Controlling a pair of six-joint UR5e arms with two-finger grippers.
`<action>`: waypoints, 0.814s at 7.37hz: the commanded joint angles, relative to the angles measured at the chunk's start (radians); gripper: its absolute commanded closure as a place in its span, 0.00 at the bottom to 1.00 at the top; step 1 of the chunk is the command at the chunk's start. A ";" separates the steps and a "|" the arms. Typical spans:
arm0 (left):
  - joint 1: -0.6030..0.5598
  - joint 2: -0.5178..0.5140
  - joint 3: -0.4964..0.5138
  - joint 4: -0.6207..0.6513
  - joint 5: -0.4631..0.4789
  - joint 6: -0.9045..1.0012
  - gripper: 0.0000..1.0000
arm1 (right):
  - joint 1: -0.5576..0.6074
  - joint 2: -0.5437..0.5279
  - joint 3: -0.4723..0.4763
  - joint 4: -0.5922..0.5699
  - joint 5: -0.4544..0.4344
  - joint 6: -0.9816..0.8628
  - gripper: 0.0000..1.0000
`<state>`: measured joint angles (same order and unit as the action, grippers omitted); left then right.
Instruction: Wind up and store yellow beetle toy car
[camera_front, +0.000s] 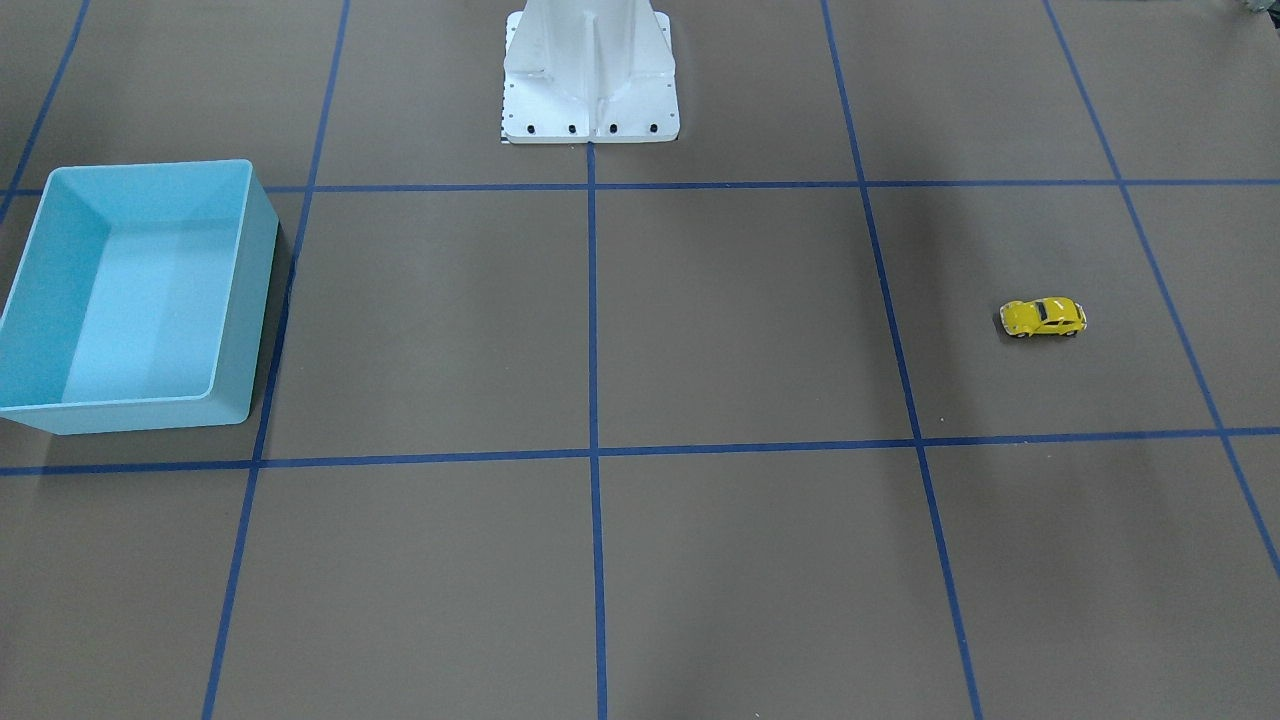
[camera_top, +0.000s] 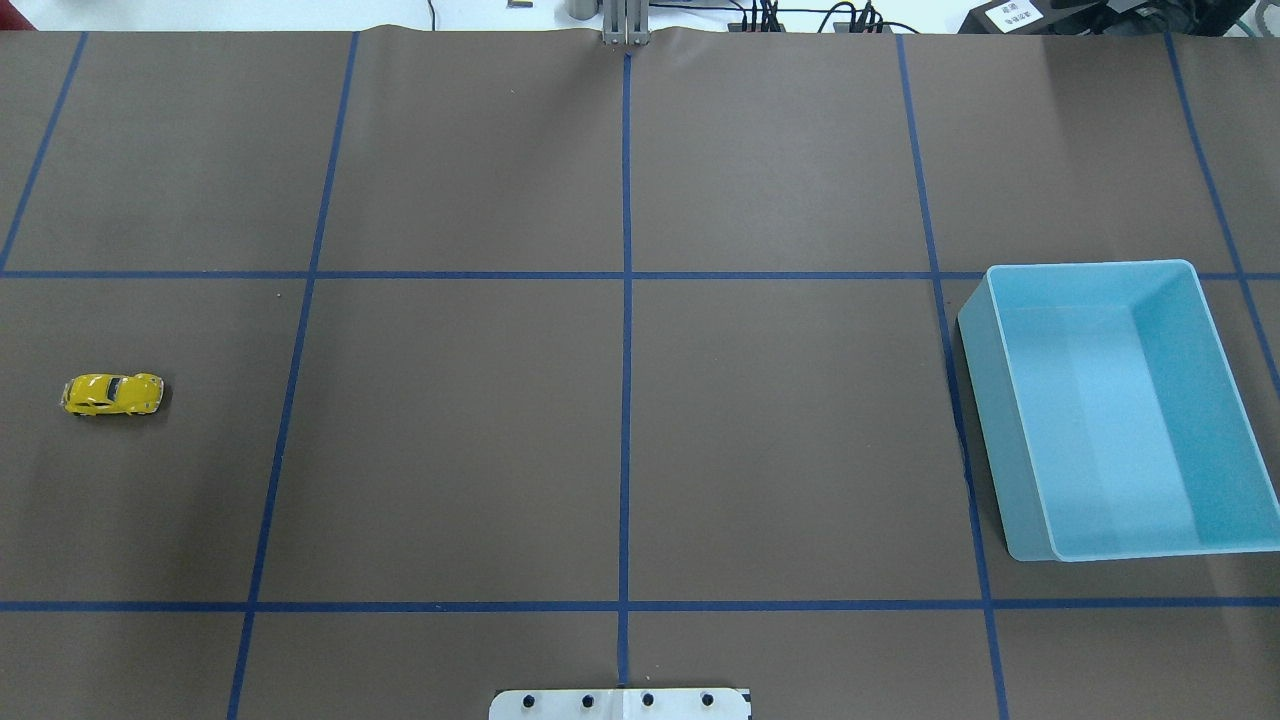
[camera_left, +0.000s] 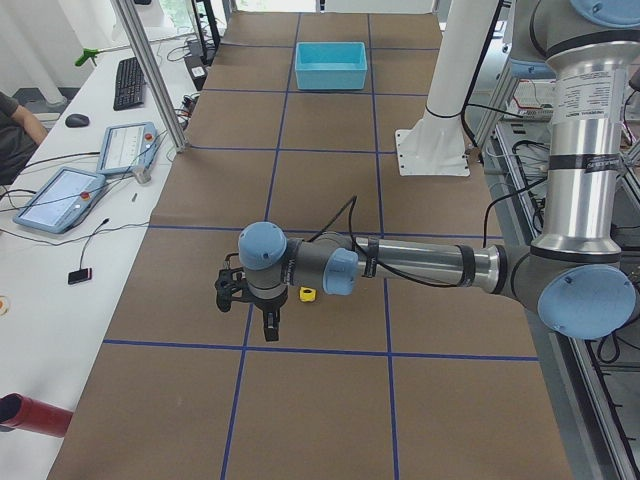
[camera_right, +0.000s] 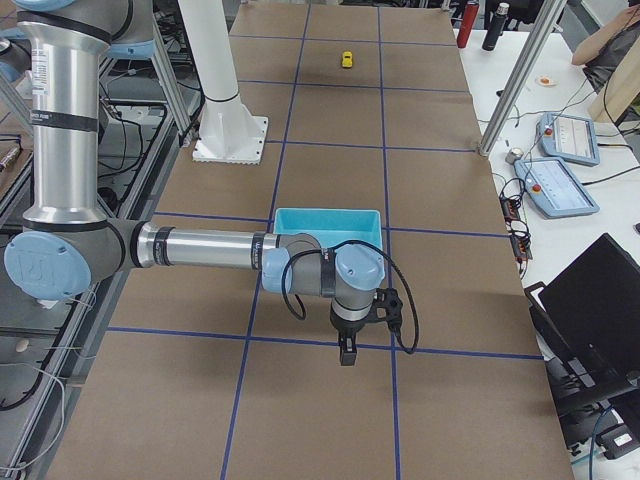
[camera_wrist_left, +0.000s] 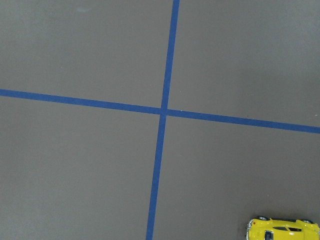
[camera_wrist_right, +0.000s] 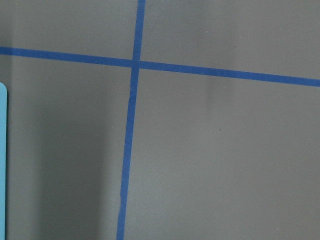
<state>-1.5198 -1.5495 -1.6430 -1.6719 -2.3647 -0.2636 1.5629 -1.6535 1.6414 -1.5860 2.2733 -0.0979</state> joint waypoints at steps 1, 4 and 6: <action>0.013 0.002 0.008 0.007 0.078 0.000 0.00 | 0.002 0.000 0.000 0.000 0.000 0.000 0.01; 0.058 0.003 -0.015 0.012 -0.009 0.004 0.00 | 0.002 0.000 0.000 0.000 0.000 0.000 0.01; 0.155 0.085 -0.105 -0.213 -0.027 0.004 0.00 | 0.002 -0.002 0.000 0.001 0.003 0.000 0.01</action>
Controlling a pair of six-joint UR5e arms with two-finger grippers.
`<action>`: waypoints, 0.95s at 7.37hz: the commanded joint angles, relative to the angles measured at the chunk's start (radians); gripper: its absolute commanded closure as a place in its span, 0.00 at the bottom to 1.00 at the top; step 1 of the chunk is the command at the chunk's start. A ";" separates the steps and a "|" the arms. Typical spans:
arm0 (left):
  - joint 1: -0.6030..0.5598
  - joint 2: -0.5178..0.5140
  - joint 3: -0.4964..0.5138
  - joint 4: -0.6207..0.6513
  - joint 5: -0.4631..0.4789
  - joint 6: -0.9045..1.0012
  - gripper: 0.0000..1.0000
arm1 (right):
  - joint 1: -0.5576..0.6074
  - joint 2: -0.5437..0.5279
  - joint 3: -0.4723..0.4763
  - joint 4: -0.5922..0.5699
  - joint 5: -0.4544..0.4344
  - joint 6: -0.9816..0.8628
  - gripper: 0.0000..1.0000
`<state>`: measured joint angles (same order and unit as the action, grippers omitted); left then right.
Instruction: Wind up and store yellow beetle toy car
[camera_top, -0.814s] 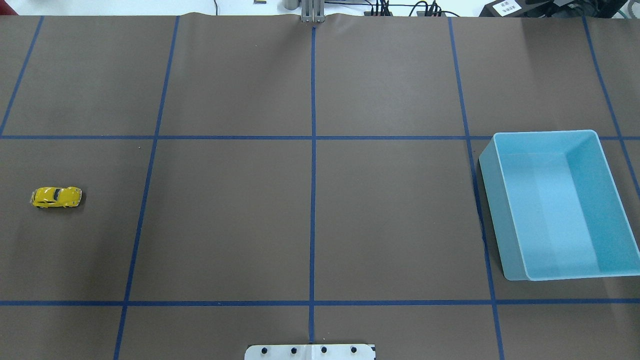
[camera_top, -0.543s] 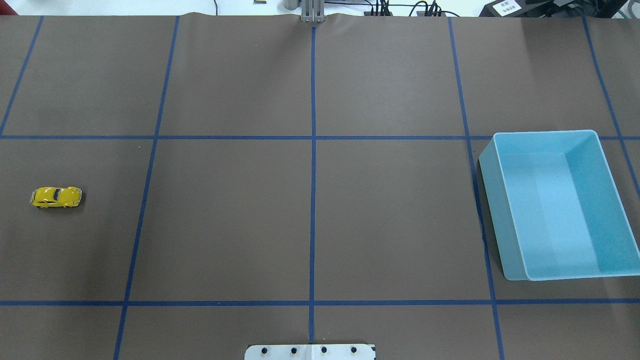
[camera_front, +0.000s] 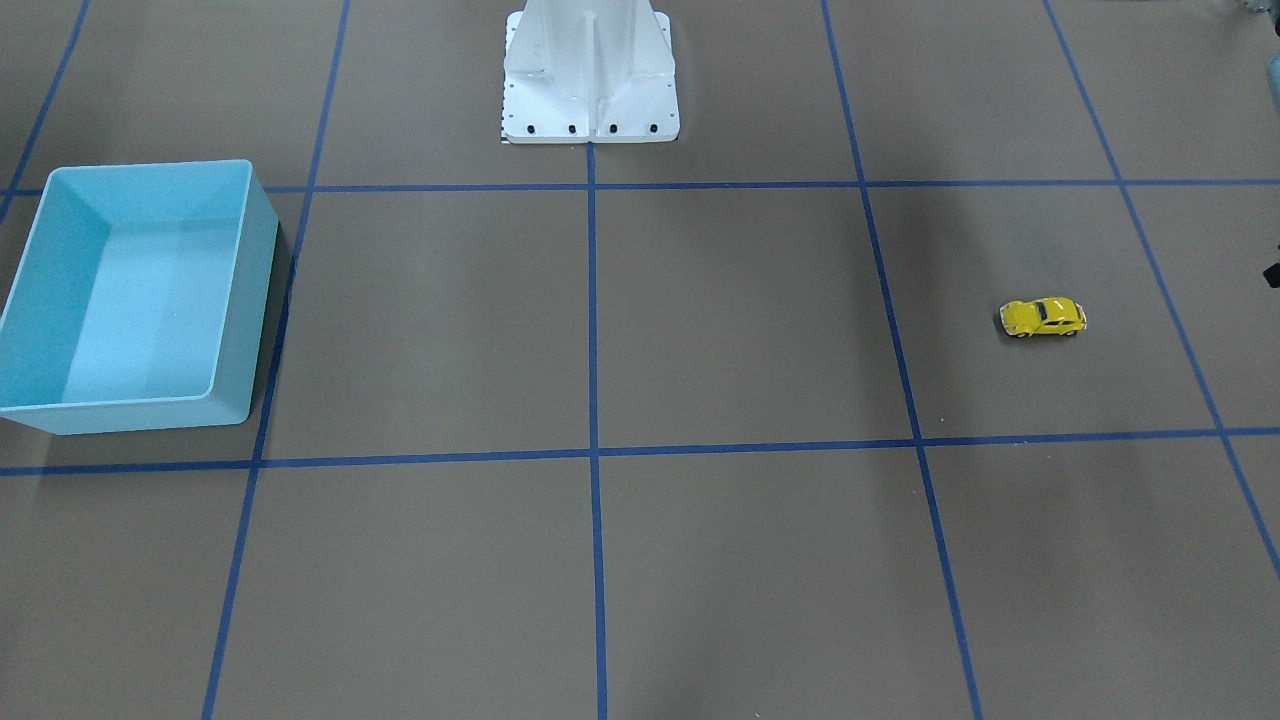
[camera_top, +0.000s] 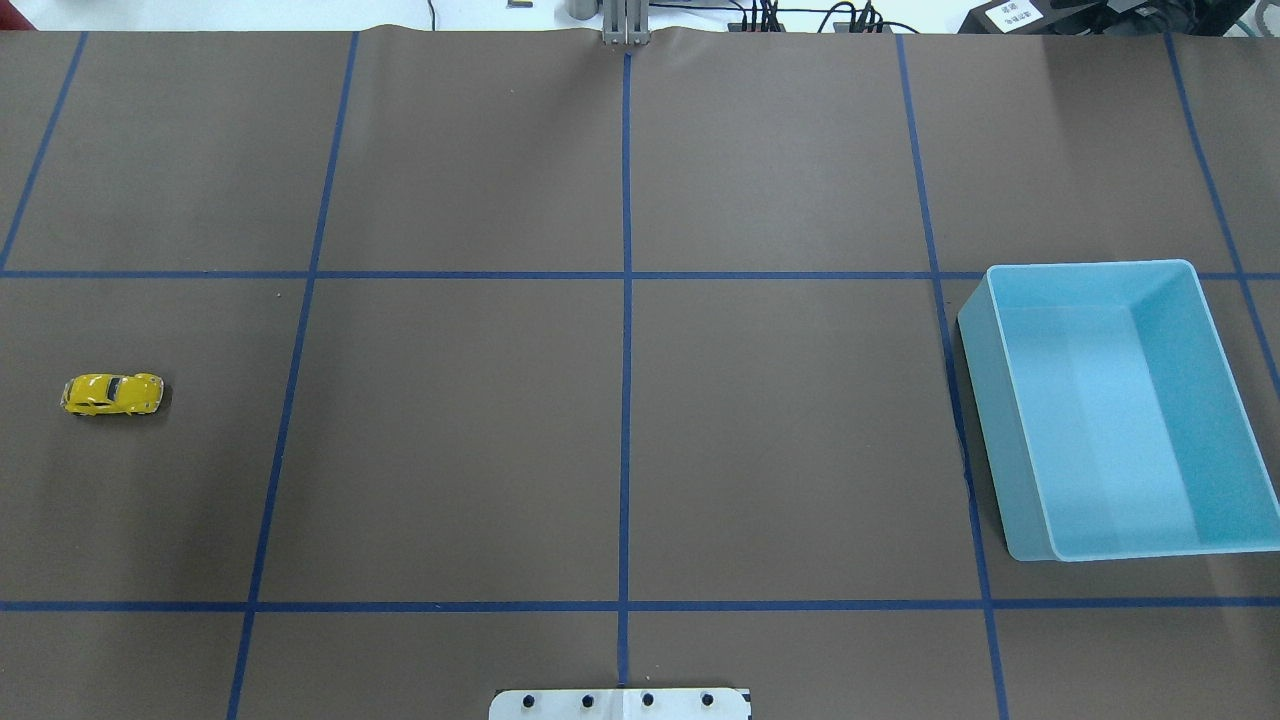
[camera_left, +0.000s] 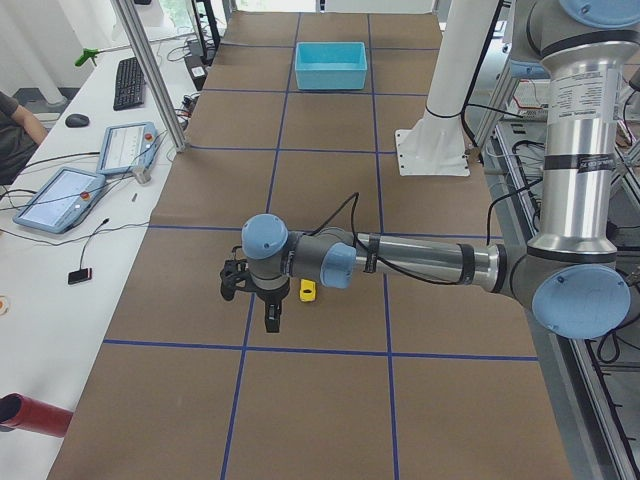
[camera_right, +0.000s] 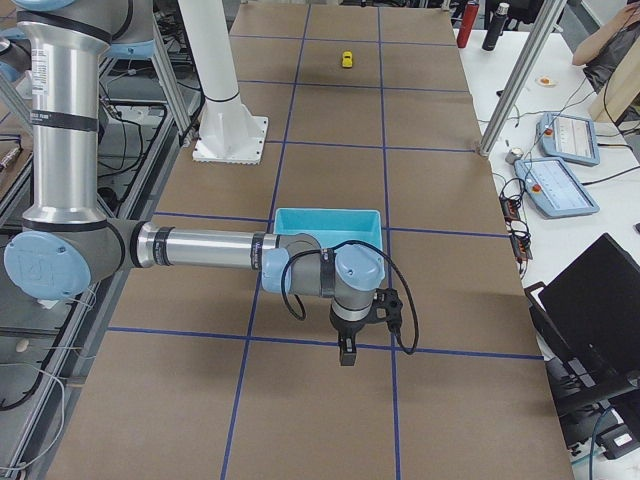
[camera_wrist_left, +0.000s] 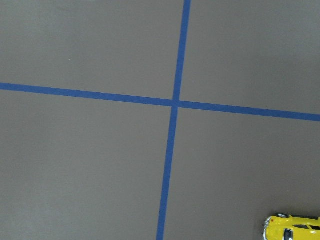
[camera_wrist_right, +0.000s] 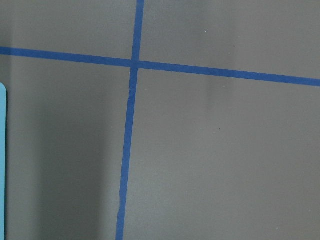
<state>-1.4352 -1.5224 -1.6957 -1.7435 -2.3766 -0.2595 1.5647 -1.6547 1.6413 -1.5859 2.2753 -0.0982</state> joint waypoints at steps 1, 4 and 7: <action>0.150 0.106 -0.065 -0.309 -0.015 0.061 0.00 | 0.000 -0.001 0.000 0.000 0.001 0.000 0.01; 0.252 0.137 -0.062 -0.496 -0.016 0.429 0.00 | 0.002 -0.001 0.002 0.001 0.001 -0.002 0.01; 0.254 0.076 -0.036 -0.255 0.000 1.135 0.00 | 0.002 -0.001 0.002 0.001 0.001 0.000 0.01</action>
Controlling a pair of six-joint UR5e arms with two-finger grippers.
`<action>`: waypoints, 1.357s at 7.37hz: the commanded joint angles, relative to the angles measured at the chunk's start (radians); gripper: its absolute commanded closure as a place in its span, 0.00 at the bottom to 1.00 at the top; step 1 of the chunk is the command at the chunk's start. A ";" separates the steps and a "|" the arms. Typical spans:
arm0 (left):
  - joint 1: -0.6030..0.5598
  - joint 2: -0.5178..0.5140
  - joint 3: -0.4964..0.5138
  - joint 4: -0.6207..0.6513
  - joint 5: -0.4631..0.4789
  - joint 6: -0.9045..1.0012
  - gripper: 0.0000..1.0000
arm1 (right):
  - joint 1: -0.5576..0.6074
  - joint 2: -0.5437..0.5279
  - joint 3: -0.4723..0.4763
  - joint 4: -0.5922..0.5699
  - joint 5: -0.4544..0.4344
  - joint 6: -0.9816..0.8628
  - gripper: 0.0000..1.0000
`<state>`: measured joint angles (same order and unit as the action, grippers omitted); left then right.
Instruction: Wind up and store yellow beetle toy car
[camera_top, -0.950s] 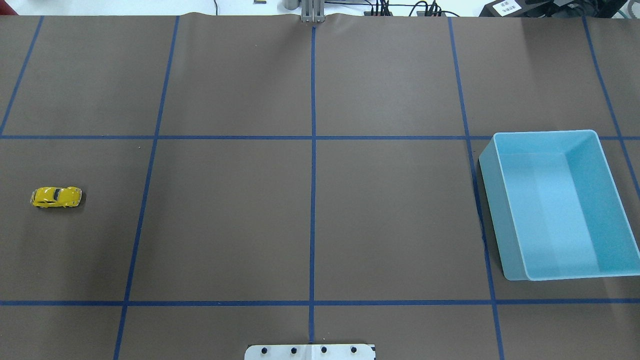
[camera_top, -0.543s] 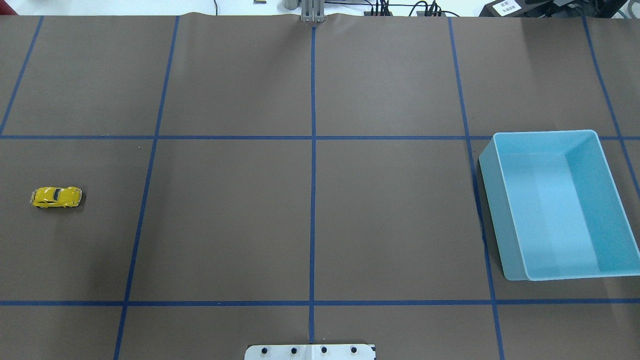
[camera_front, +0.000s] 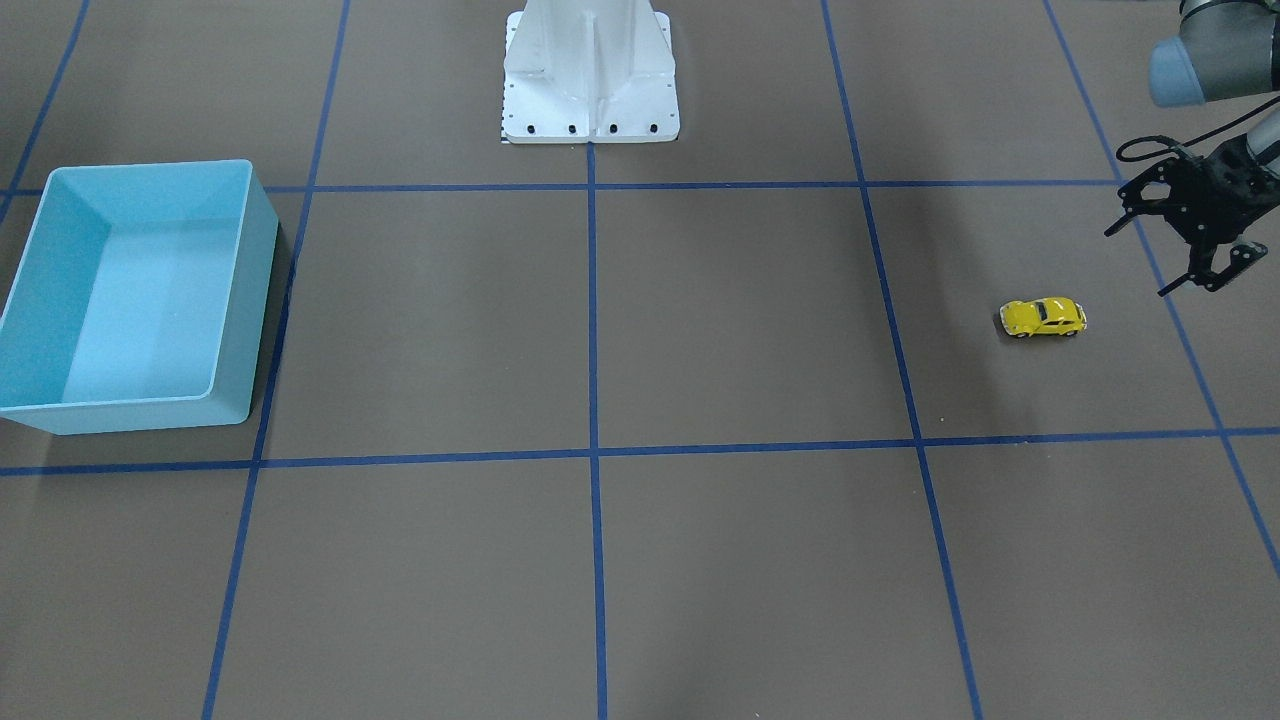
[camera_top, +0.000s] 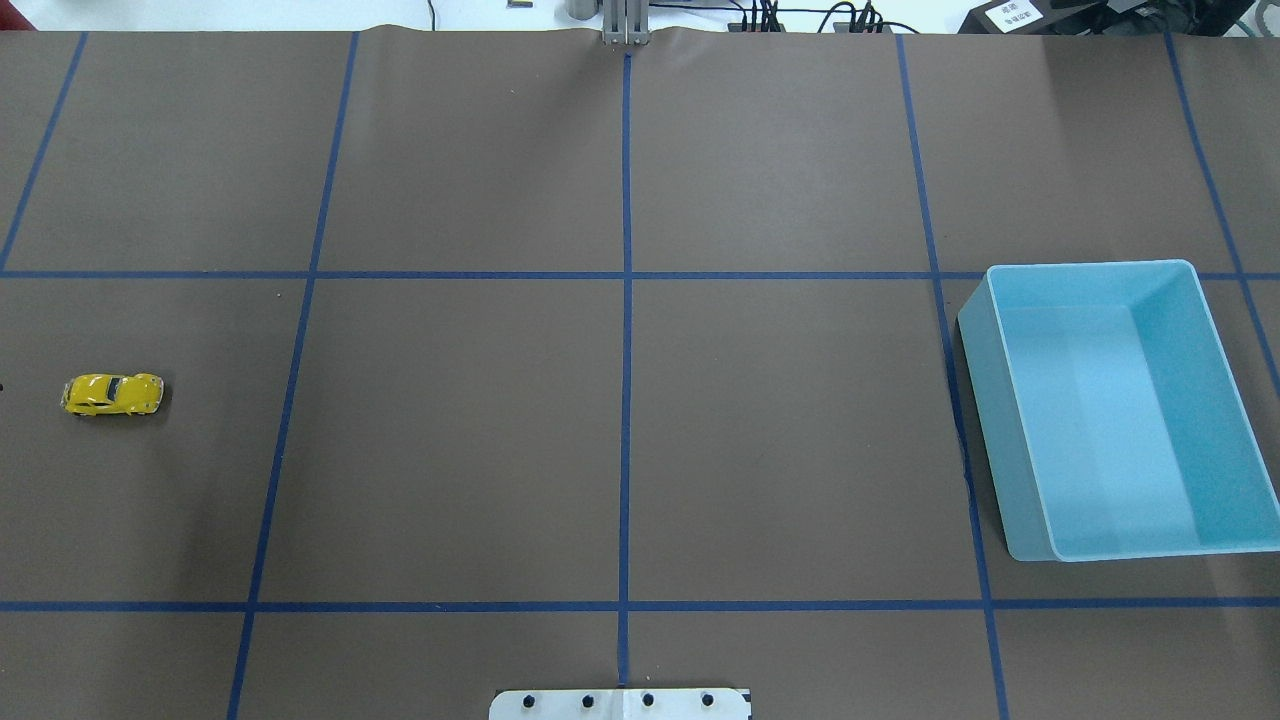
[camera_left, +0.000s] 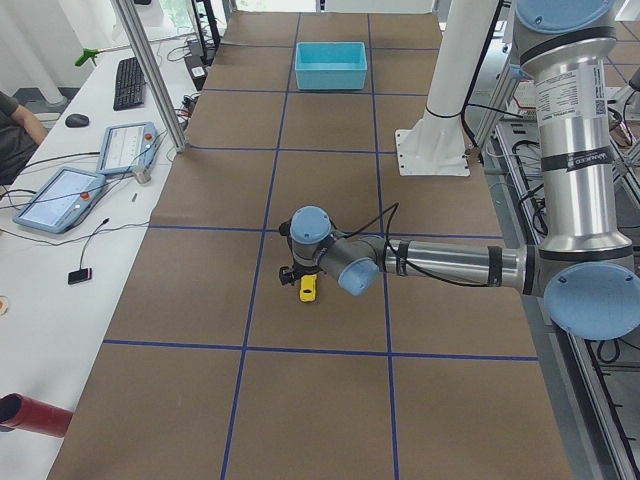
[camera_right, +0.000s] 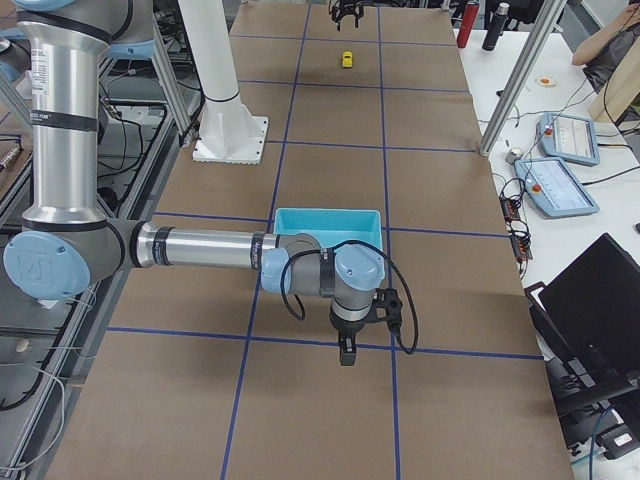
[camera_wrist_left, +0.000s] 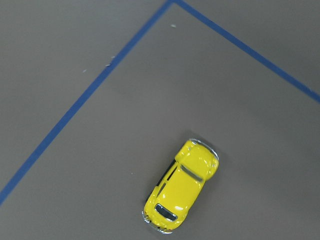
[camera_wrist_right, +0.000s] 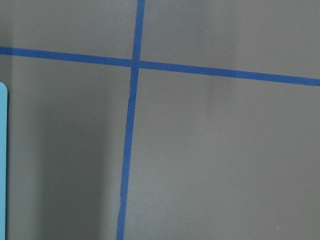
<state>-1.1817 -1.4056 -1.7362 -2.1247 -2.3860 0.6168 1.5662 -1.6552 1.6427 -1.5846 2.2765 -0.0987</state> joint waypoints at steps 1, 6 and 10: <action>0.001 -0.059 0.035 0.161 0.021 0.279 0.00 | 0.002 0.000 0.000 -0.002 0.001 0.001 0.01; 0.019 -0.127 0.086 0.160 0.021 0.218 0.00 | 0.008 -0.011 0.000 0.000 0.002 -0.001 0.01; 0.175 -0.098 0.131 -0.082 0.097 0.060 0.00 | 0.009 -0.012 0.000 0.000 0.002 -0.003 0.01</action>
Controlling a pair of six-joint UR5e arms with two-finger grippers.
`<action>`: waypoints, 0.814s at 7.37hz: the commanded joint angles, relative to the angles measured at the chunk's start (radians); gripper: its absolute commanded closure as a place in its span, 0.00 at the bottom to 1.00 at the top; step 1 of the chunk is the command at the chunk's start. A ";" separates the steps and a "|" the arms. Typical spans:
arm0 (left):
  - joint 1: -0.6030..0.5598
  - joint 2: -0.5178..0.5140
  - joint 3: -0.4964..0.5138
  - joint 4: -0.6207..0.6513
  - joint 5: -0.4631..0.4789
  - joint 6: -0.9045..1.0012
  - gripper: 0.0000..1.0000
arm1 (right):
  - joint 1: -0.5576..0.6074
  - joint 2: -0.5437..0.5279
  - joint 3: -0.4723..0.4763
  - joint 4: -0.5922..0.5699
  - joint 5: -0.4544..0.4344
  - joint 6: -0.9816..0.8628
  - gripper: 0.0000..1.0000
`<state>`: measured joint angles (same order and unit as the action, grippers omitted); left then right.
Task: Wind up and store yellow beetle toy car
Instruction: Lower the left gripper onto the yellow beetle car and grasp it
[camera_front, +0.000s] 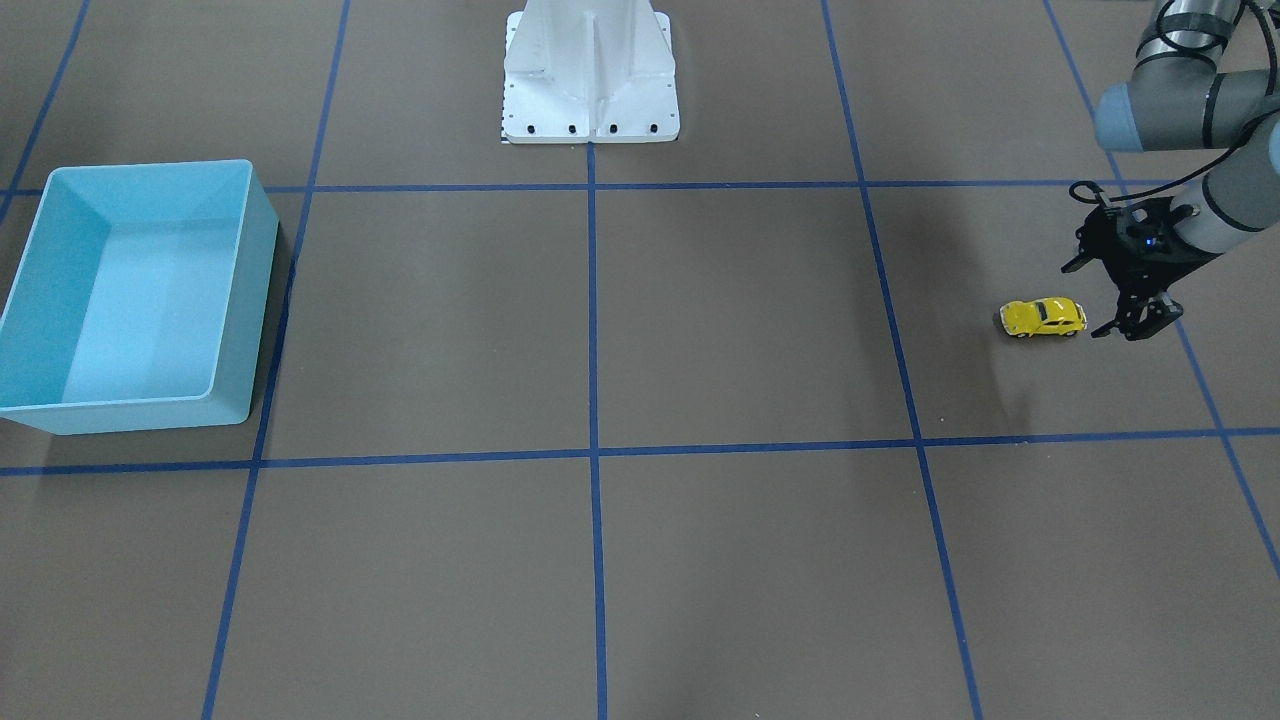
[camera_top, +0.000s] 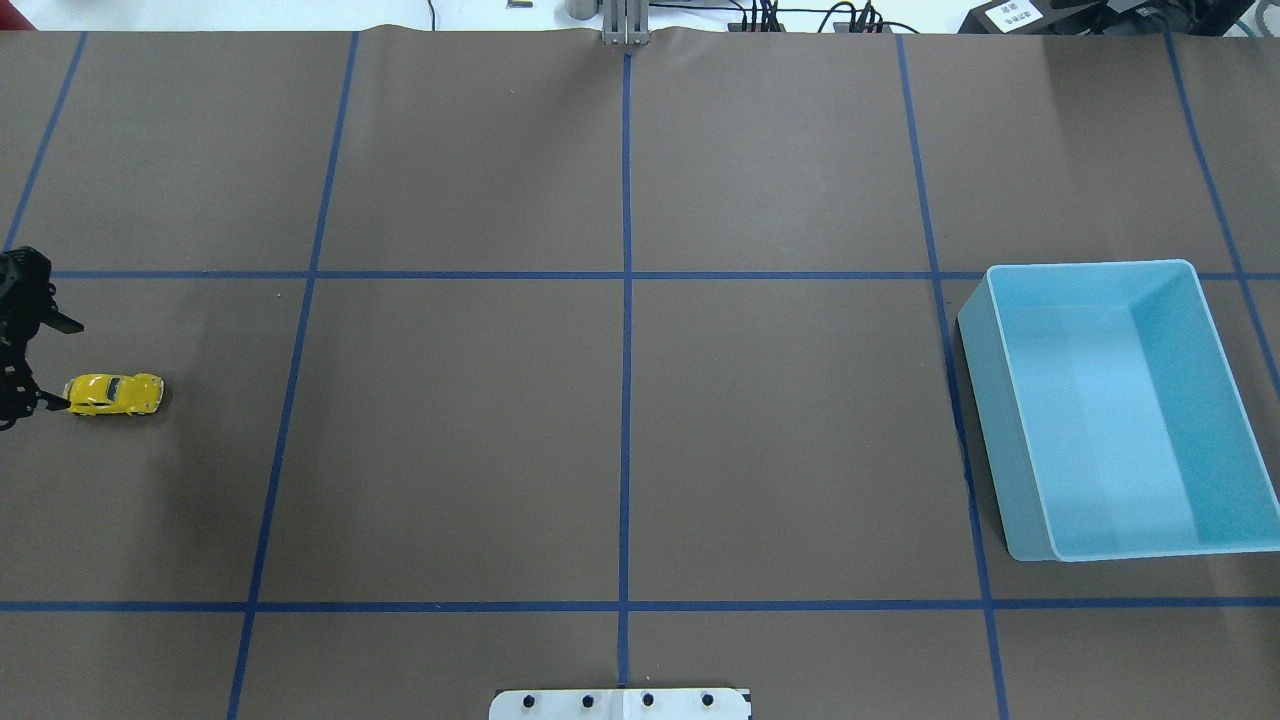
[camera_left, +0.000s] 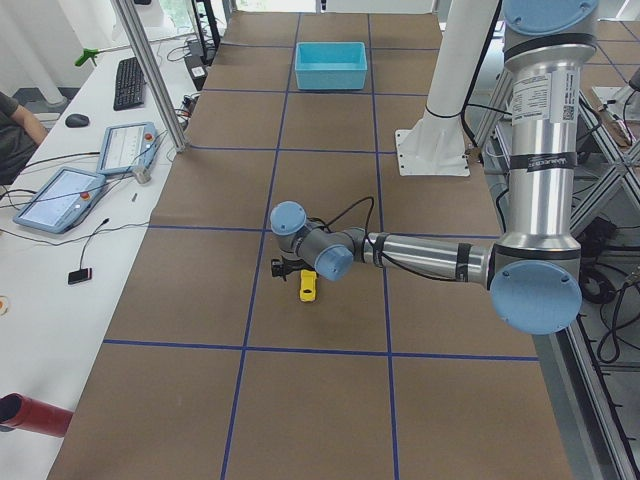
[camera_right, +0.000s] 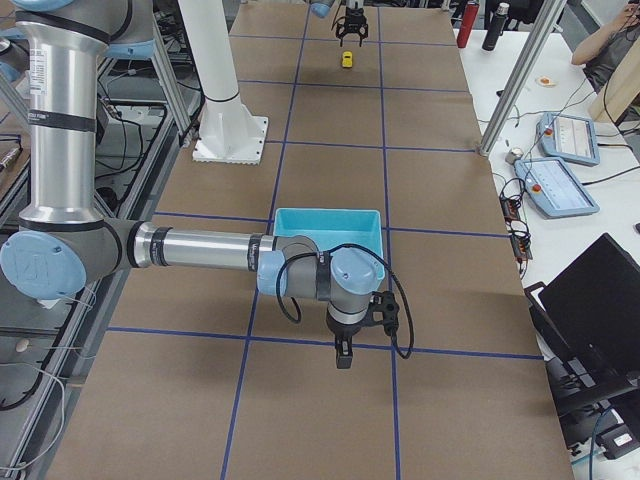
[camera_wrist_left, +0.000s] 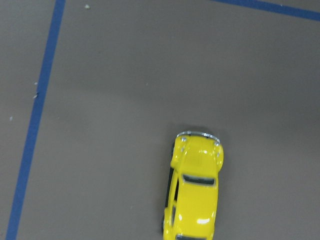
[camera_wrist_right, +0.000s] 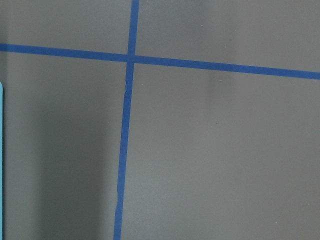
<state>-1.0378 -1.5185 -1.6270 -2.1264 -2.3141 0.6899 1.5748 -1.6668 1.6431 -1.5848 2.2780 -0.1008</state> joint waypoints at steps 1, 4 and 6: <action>0.033 0.036 0.013 -0.083 0.027 -0.012 0.00 | 0.001 -0.001 0.000 0.000 0.000 0.000 0.01; 0.068 0.021 0.021 -0.083 0.116 -0.024 0.05 | 0.002 -0.001 0.001 0.000 0.000 0.000 0.01; 0.082 0.015 0.026 -0.083 0.116 -0.029 0.09 | 0.002 -0.001 0.001 0.000 0.000 0.000 0.01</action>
<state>-0.9643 -1.4977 -1.6039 -2.2091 -2.2009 0.6666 1.5766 -1.6675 1.6444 -1.5846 2.2780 -0.1012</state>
